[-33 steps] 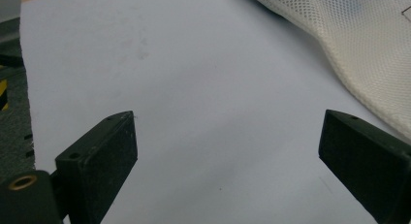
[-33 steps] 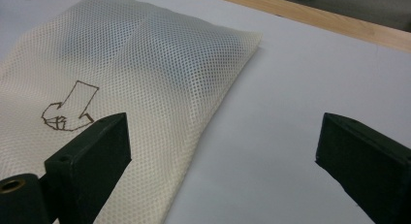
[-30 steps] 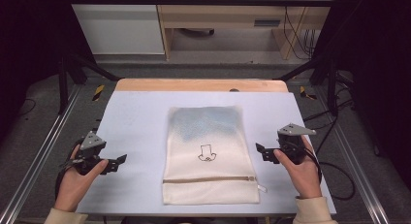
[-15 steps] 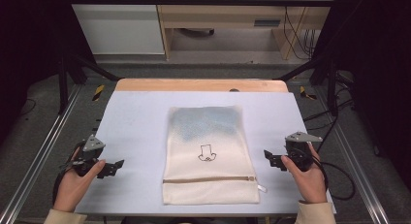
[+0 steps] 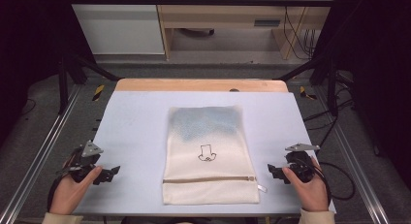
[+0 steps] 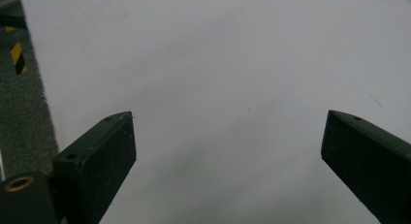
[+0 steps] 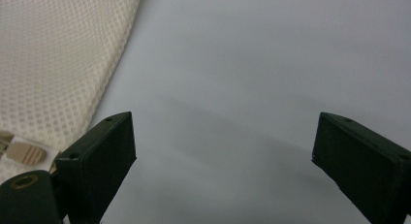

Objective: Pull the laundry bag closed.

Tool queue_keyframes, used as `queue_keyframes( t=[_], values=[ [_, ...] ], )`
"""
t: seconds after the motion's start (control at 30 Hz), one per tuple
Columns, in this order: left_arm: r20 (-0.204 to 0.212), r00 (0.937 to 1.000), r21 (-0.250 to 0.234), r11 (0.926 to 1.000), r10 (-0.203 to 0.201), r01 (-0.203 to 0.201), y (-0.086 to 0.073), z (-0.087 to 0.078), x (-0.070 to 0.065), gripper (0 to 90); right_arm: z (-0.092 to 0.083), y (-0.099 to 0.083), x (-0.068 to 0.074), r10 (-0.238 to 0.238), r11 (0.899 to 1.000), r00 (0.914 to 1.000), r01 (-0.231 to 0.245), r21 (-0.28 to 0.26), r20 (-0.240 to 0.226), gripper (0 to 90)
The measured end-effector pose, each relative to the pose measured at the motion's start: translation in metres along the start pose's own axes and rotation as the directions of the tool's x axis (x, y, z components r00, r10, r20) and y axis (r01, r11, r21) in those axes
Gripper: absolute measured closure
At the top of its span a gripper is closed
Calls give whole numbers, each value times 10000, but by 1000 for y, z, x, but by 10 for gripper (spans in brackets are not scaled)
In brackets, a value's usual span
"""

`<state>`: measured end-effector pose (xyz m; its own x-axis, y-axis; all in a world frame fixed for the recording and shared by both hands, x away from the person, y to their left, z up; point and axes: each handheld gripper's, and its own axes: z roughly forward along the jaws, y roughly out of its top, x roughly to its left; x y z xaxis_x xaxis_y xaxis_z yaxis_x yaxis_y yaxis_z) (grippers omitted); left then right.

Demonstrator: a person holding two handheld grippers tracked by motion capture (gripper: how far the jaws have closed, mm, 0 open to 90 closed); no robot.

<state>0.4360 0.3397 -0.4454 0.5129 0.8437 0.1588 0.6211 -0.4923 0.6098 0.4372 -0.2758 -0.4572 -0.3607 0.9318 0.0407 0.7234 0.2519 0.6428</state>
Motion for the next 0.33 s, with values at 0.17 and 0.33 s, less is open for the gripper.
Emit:
queue_keyframes(
  t=[0.17, 0.33],
  values=[
    [-83, 9994, -147, 9993, 328, -329, 5, -5, -12, 55, -4, -12, 3, -73, 9998, 9999, 71, 202, 77, 84],
    [-118, 9994, -141, 9993, 340, -342, 4, -2, -14, 51, -4, -18, 6, -102, 9991, 9999, 101, 418, 38, 76]
  ],
)
